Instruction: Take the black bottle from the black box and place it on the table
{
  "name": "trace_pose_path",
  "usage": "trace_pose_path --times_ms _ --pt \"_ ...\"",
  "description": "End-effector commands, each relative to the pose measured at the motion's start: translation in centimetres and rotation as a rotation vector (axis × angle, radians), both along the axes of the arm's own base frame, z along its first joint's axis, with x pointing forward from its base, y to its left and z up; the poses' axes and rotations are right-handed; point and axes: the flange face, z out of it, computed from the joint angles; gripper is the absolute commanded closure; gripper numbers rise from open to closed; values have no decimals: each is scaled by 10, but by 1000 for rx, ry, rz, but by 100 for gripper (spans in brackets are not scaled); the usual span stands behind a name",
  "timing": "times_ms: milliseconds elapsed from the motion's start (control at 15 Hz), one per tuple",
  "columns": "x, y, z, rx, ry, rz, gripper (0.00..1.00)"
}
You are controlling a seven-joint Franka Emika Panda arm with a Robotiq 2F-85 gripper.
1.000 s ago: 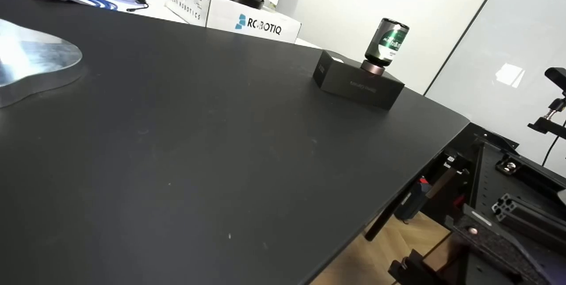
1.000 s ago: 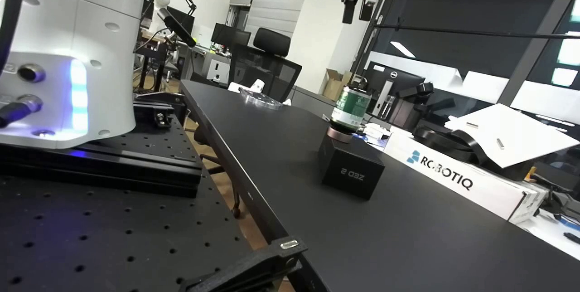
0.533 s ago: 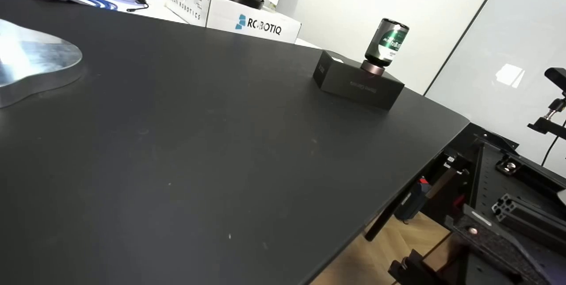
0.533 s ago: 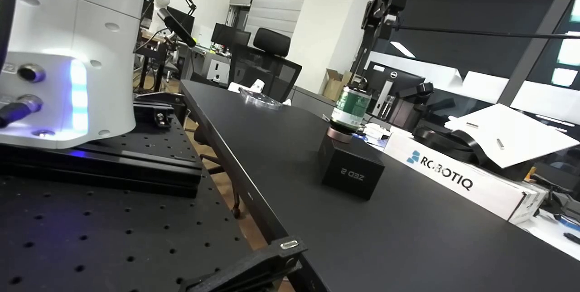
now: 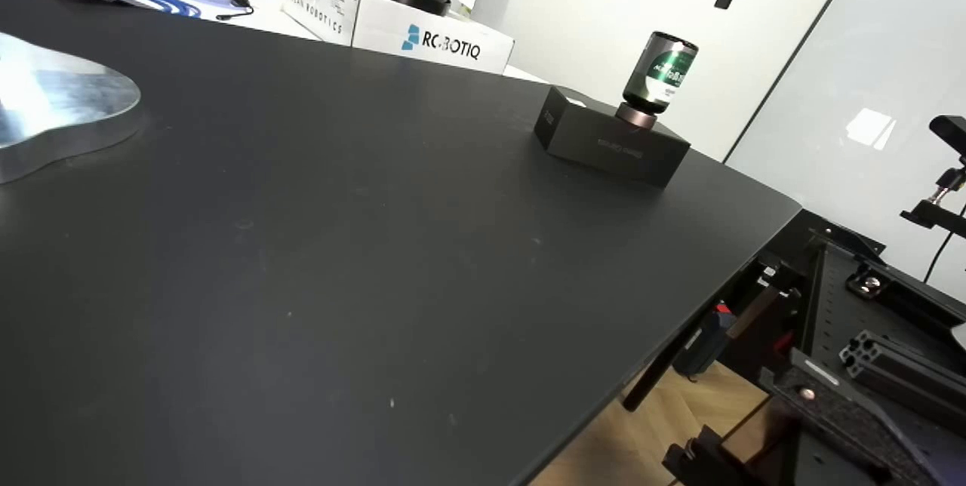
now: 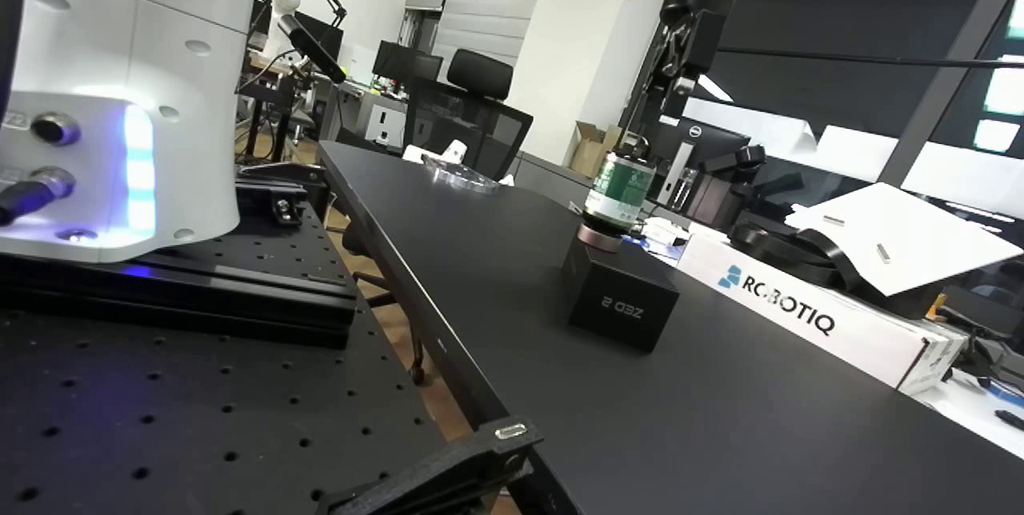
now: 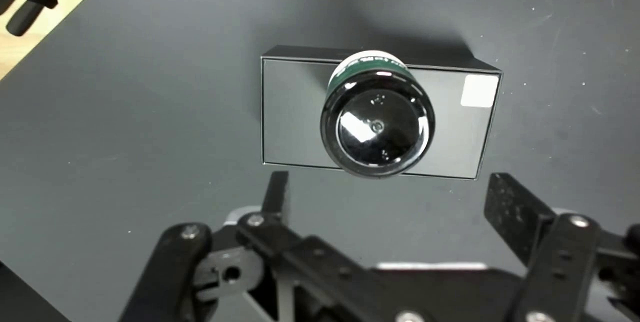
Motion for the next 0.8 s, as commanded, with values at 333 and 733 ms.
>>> trace_pose_path --times_ms 333,733 --pt "-8 -6 -29 28 49 -35 0" --pt "-19 -14 -37 26 55 -41 0"
